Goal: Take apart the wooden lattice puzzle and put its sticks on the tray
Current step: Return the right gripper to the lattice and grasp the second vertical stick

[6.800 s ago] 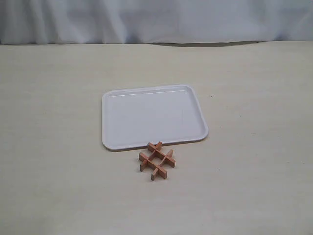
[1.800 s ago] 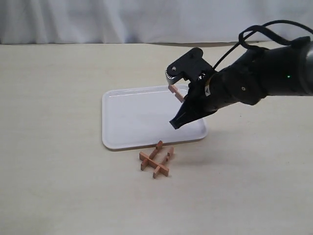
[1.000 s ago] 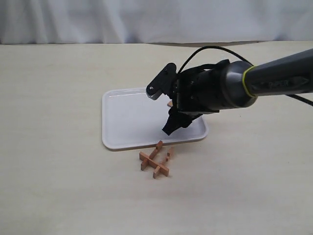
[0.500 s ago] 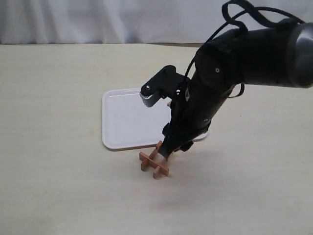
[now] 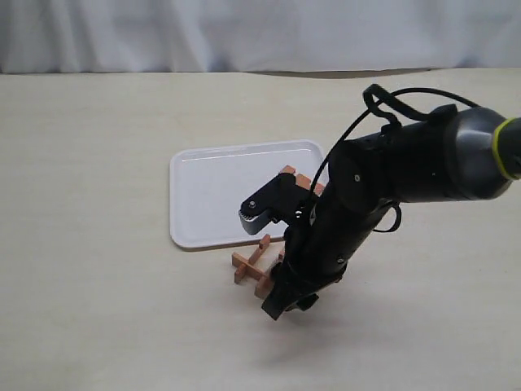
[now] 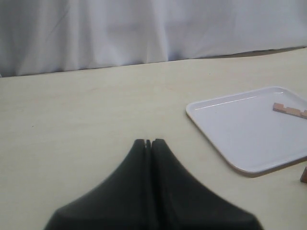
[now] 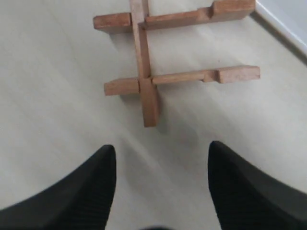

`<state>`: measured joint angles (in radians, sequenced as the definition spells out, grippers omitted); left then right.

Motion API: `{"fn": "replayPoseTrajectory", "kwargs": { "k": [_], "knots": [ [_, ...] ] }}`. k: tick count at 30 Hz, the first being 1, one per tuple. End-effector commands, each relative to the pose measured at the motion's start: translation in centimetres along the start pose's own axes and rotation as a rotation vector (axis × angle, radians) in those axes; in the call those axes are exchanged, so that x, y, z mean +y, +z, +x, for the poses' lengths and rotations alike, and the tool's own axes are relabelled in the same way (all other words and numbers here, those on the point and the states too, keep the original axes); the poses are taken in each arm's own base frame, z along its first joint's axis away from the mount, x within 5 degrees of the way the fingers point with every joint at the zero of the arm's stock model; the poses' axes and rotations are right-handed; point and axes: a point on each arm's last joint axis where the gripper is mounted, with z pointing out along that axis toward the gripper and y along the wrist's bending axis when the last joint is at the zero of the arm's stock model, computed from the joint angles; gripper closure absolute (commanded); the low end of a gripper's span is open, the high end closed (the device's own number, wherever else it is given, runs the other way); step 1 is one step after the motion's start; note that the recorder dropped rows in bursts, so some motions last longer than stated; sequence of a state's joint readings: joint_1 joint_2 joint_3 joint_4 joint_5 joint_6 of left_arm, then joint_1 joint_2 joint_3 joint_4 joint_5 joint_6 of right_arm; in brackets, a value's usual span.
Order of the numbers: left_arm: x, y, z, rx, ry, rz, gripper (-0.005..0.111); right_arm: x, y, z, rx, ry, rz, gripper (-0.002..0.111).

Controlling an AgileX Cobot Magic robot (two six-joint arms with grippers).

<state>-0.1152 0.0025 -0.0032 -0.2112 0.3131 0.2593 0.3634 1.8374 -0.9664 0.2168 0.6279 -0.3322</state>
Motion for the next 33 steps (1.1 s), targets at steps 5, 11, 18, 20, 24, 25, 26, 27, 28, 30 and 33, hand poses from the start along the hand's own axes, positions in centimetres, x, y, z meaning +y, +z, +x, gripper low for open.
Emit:
{"fn": "replayPoseTrajectory", "kwargs": {
  "k": [5,11,18,20,24,25,26,27,28,30,33],
  "knots": [
    [0.1,0.0,0.0,-0.008,0.001,-0.012,0.107,2.1,0.9,-0.6,-0.036,-0.131,0.037,0.054],
    [0.1,0.0,0.0,-0.008,0.001,-0.012,0.107,2.3,1.1,-0.8,-0.038,-0.171,0.128,0.054],
    [0.1,0.0,0.0,-0.008,0.001,-0.012,0.107,2.1,1.0,-1.1,-0.074,-0.157,0.146,0.054],
    [0.1,0.0,0.0,-0.008,0.001,-0.012,0.107,2.1,1.0,-1.3,-0.095,-0.147,0.144,0.054],
    [0.1,0.0,0.0,-0.008,0.001,-0.012,0.107,2.1,1.0,-1.4,-0.106,-0.148,0.145,0.054],
    [0.1,0.0,0.0,-0.008,0.001,-0.012,0.107,2.1,1.0,-1.4,-0.106,-0.148,0.145,0.054],
    [0.1,0.0,0.0,-0.008,0.001,-0.012,0.107,2.1,1.0,-1.4,-0.107,-0.143,0.145,0.054],
    [0.1,0.0,0.0,-0.008,0.001,-0.012,0.107,2.1,1.0,-1.4,-0.107,-0.136,0.144,0.054],
    [0.1,0.0,0.0,-0.008,0.001,-0.012,0.107,2.1,1.0,-1.4,-0.106,-0.130,0.144,0.054],
    [0.1,0.0,0.0,-0.008,0.001,-0.012,0.107,2.1,1.1,-1.2,-0.090,-0.129,0.143,0.054],
    [0.1,0.0,0.0,-0.008,0.001,-0.012,0.107,2.1,1.1,-1.0,-0.068,-0.130,0.143,0.054]
  ]
}}
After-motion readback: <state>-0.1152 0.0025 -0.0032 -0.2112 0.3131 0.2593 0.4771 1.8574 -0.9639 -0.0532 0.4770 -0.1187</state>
